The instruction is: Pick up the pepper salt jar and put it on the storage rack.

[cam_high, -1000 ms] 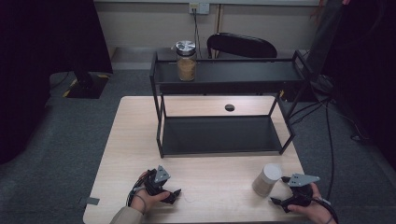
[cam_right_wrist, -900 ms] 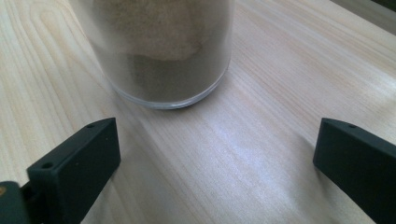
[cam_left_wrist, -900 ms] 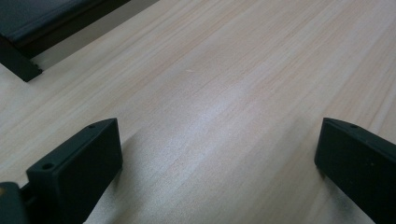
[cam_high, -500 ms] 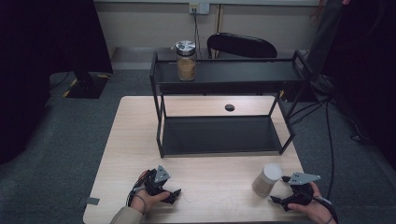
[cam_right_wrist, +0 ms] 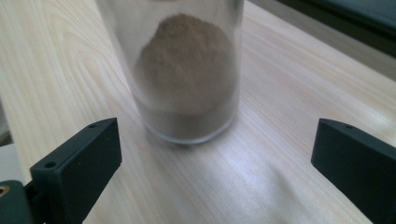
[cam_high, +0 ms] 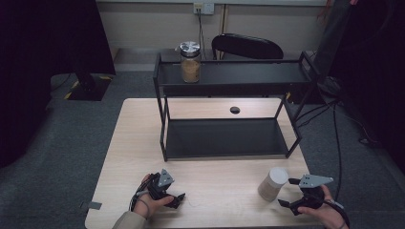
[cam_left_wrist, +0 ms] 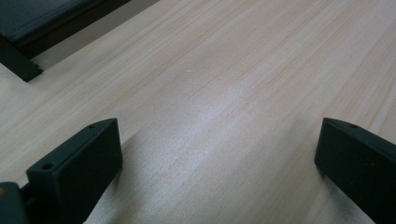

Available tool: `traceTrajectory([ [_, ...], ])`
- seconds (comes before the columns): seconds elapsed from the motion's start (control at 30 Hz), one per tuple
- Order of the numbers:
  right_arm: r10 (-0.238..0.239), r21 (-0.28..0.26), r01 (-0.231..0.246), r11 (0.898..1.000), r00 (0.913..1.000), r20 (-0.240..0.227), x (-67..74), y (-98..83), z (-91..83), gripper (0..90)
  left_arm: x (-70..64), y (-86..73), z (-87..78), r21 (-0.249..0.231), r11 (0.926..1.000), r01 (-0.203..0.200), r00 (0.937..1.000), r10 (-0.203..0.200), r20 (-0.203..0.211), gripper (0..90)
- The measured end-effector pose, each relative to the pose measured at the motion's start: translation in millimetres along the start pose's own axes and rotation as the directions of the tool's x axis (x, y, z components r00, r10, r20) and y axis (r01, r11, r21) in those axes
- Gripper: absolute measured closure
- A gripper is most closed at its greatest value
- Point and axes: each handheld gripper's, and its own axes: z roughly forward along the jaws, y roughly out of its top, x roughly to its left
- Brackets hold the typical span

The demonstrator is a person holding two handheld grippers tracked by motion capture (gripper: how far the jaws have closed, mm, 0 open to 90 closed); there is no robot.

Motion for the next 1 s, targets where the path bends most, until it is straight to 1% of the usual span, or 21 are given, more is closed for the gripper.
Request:
traceTrajectory([
  [0.03, 0.004, -0.009, -0.004, 1.000, 1.0000, -0.004, 0.3, 0.9, -0.5, 0.4, 0.0, 0.0, 0.0, 0.000, 1.0000, 0.000, 1.0000, 0.000, 0.000, 0.0],
  [0.07, -0.001, -0.018, 0.001, 1.000, 0.9998, -0.018, -0.4, 3.7, -1.1, 0.5, -0.2, 0.5, -0.1, 0.002, 1.0000, 0.002, 1.0000, -0.002, 0.000, 0.0],
  [0.2, -0.013, -0.026, 0.013, 1.000, 0.9996, -0.025, 2.1, 9.4, -0.7, 0.4, -0.2, 0.5, -0.1, 0.002, 1.0000, 0.001, 1.0000, -0.001, 0.000, 0.0],
  [0.3, -0.009, -0.042, 0.007, 0.999, 0.9991, -0.040, 4.0, 13.8, 1.2, 0.4, -0.2, 0.5, -0.1, 0.002, 1.0000, 0.002, 1.0000, -0.002, 0.000, 0.0],
  [0.43, -0.008, -0.062, 0.005, 0.998, 0.9990, -0.043, 6.5, 18.4, 4.0, 0.4, -0.2, 0.5, -0.1, 0.002, 1.0000, 0.002, 1.0000, -0.002, 0.000, 0.0],
  [0.47, -0.004, -0.081, 0.000, 0.997, 0.9988, -0.049, 6.5, 19.7, 5.7, 0.8, -0.2, 0.5, -0.1, 0.002, 1.0000, 0.002, 1.0000, -0.002, 0.000, 0.0],
  [0.6, -0.007, -0.096, 0.003, 0.995, 0.9989, -0.046, 7.4, 23.8, 8.1, 1.8, -0.2, 0.5, -0.1, 0.002, 1.0000, 0.002, 1.0000, -0.002, 0.000, 0.0],
  [0.63, -0.012, -0.109, 0.006, 0.994, 0.9987, -0.050, 6.9, 25.8, 9.7, 5.1, -0.2, 0.6, -0.1, 0.003, 1.0000, 0.002, 1.0000, -0.002, 0.000, 0.0],
  [0.67, -0.009, -0.109, 0.003, 0.994, 0.9985, -0.054, 6.1, 26.7, 10.3, 7.2, -0.2, 0.6, -0.1, 0.003, 1.0000, 0.002, 1.0000, -0.002, 0.000, 0.0],
  [0.73, -0.012, -0.116, 0.005, 0.993, 0.9984, -0.055, 5.6, 27.2, 11.8, 8.4, -0.3, 0.6, -0.1, 0.002, 1.0000, 0.002, 1.0000, -0.002, 0.000, 0.0],
  [0.77, -0.016, -0.120, 0.009, 0.993, 0.9980, -0.061, 4.7, 27.7, 13.1, 12.2, -0.3, 0.6, -0.1, 0.003, 1.0000, 0.002, 1.0000, -0.002, 0.000, 0.0],
  [0.83, -0.036, -0.118, 0.028, 0.993, 0.9975, -0.061, 3.5, 29.7, 16.6, 18.5, -0.3, 0.6, -0.1, 0.002, 1.0000, 0.002, 1.0000, -0.002, -0.001, 0.0],
  [0.87, -0.036, -0.118, 0.028, 0.993, 0.9975, -0.061, 3.5, 29.7, 16.6, 18.5, -0.3, 0.6, -0.1, 0.003, 1.0000, 0.002, 1.0000, -0.002, 0.000, 0.0],
  [0.9, -0.056, -0.120, 0.050, 0.991, 0.9971, -0.052, 3.7, 30.6, 17.4, 22.2, -0.3, 0.6, -0.1, 0.002, 1.0000, 0.002, 1.0000, -0.002, 0.000, 0.0],
  [0.93, -0.061, -0.119, 0.055, 0.991, 0.9971, -0.047, 3.7, 31.1, 17.4, 24.2, -0.3, 0.6, -0.1, 0.002, 1.0000, 0.002, 1.0000, -0.002, -0.001, 0.0],
  [1.0, -0.076, -0.130, 0.069, 0.989, 0.9955, -0.055, 1.2, 30.6, 17.5, 28.2, -0.3, 0.6, -0.1, 0.003, 1.0000, 0.002, 1.0000, -0.002, 0.000, 0.0],
])
